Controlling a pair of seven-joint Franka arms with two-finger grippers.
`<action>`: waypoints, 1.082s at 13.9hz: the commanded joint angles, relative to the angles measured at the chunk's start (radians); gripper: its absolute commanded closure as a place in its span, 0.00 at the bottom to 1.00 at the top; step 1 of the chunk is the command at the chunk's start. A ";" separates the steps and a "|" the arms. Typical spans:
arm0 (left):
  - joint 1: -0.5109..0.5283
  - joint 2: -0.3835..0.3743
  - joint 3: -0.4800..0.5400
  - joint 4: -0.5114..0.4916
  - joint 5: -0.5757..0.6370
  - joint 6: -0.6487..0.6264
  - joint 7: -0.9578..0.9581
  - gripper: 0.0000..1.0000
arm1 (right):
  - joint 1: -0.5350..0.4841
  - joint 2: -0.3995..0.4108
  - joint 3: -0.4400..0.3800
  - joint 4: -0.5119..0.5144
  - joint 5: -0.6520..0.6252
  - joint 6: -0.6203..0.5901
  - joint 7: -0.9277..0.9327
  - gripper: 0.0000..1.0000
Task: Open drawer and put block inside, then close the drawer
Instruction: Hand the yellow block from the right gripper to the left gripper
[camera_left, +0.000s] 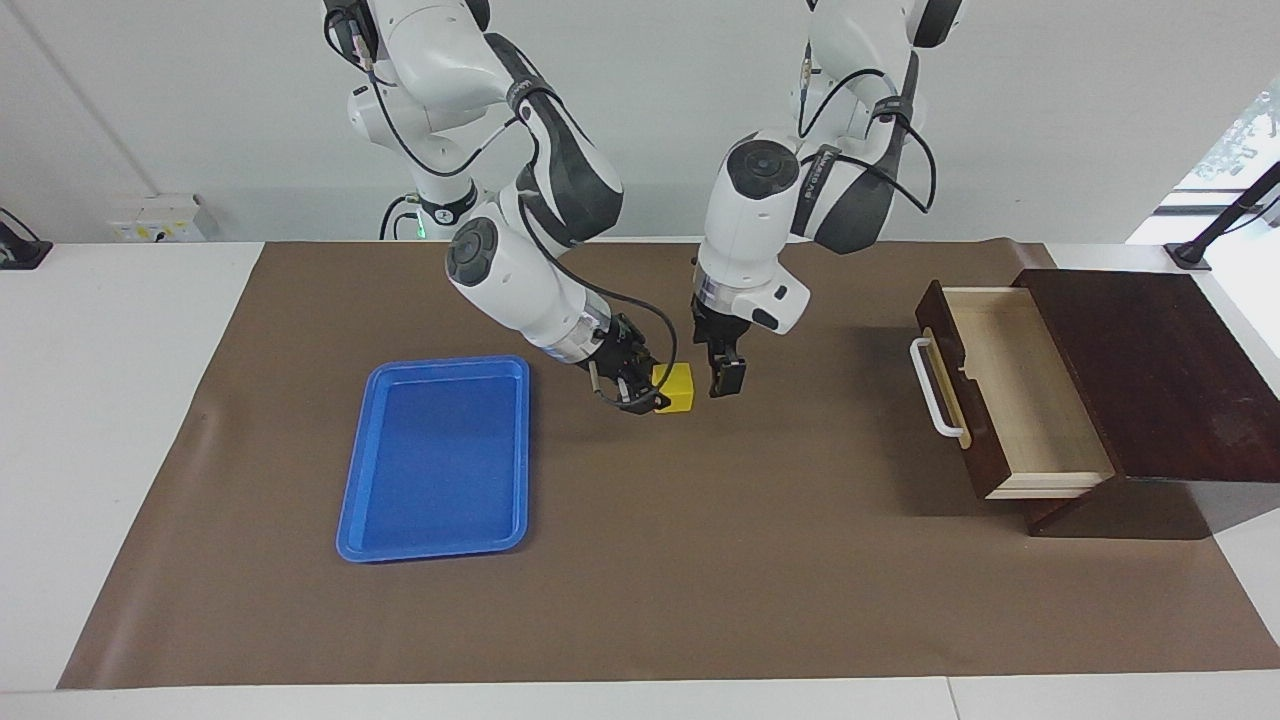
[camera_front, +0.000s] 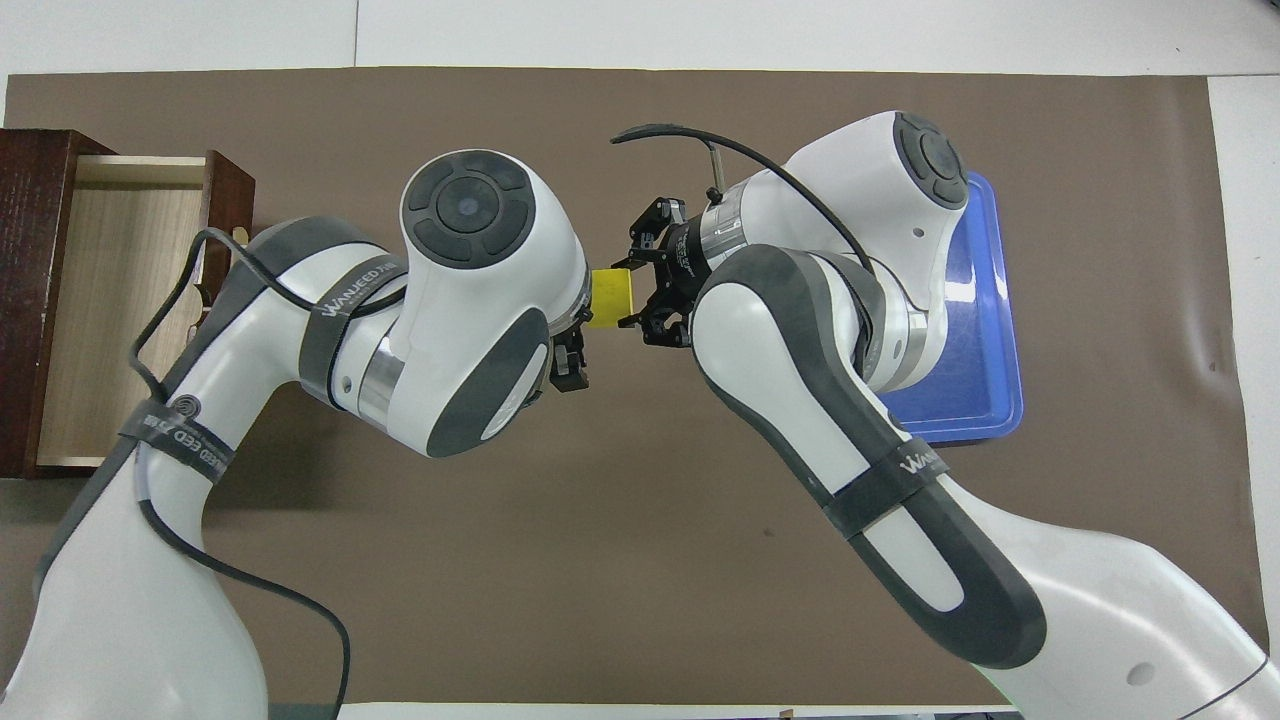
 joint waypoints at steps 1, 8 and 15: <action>-0.035 0.077 0.014 0.088 0.039 0.009 -0.028 0.00 | 0.024 0.003 -0.004 0.008 0.034 0.025 0.021 1.00; -0.031 0.075 0.014 0.084 0.046 0.001 -0.028 0.16 | 0.006 0.003 -0.004 0.008 0.034 0.014 0.019 1.00; -0.025 0.075 0.014 0.080 0.045 0.015 -0.027 1.00 | 0.003 0.001 -0.005 0.020 0.034 0.007 0.021 1.00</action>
